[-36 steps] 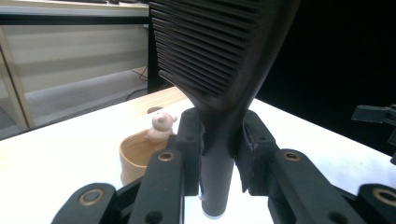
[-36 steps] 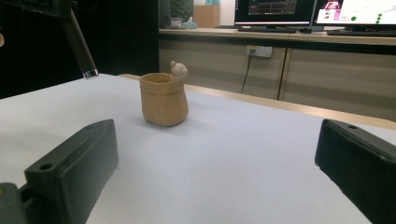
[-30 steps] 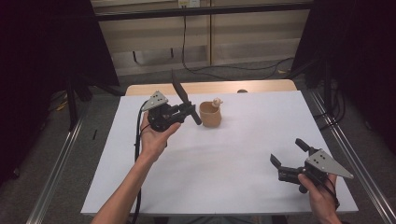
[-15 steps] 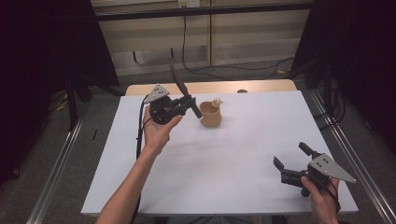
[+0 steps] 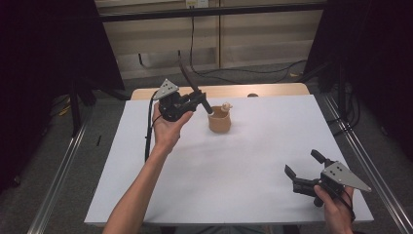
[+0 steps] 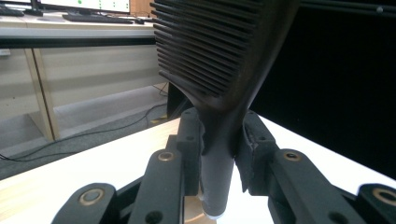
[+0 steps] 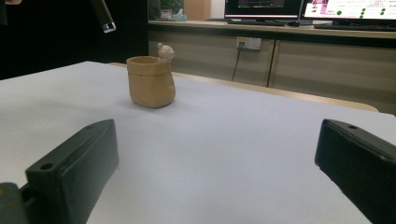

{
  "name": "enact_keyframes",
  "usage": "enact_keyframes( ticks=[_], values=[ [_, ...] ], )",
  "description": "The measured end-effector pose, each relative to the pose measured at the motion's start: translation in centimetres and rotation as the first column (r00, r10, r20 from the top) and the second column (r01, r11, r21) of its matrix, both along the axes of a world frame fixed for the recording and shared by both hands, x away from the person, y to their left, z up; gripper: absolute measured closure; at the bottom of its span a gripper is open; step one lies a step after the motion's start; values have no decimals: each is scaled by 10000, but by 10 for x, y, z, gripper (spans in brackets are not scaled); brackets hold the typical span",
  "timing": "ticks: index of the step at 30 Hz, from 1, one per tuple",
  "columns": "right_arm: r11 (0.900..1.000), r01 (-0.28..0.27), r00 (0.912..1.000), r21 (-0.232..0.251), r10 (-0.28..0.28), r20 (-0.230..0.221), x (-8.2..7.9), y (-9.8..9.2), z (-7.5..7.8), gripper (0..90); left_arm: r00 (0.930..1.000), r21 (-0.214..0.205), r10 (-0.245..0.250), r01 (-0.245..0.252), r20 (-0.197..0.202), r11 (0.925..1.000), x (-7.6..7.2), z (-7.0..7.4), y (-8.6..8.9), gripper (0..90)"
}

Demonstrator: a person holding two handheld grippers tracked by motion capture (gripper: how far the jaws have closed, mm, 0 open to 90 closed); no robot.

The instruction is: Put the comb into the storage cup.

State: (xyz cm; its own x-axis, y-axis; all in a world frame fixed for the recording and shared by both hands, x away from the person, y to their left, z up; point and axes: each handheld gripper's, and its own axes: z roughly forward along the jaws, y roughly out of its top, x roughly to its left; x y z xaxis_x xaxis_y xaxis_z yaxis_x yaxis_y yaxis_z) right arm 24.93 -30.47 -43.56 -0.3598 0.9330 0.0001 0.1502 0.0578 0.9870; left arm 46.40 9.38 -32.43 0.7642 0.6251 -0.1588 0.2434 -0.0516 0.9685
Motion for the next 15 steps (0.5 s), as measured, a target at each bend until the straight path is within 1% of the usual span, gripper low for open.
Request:
enact_keyframes(
  ticks=[1,3,7,9,11,15],
  values=[
    [10000,-6,10000,4,6,-11,0,0,0,0,10000,1,31,-31,44,10000,2,0,-1,731],
    [10000,-70,10000,4,70,-20,0,1,0,0,10000,-125,35,-35,-14,9999,5,0,-3,731],
    [9997,-232,9997,38,232,-4,0,2,-1,0,9999,-248,-10,13,126,9997,6,5,-7,731],
    [9996,-283,9996,-11,283,19,0,3,-1,0,9998,-182,-55,58,183,9998,8,5,-10,731],
    [9995,-313,9995,-6,313,33,0,3,-1,0,9997,-38,53,-52,224,10000,10,2,-13,731],
    [9993,-361,9993,44,361,44,0,3,-1,0,9999,9,130,-130,108,9999,17,-5,-18,731]
  ],
)
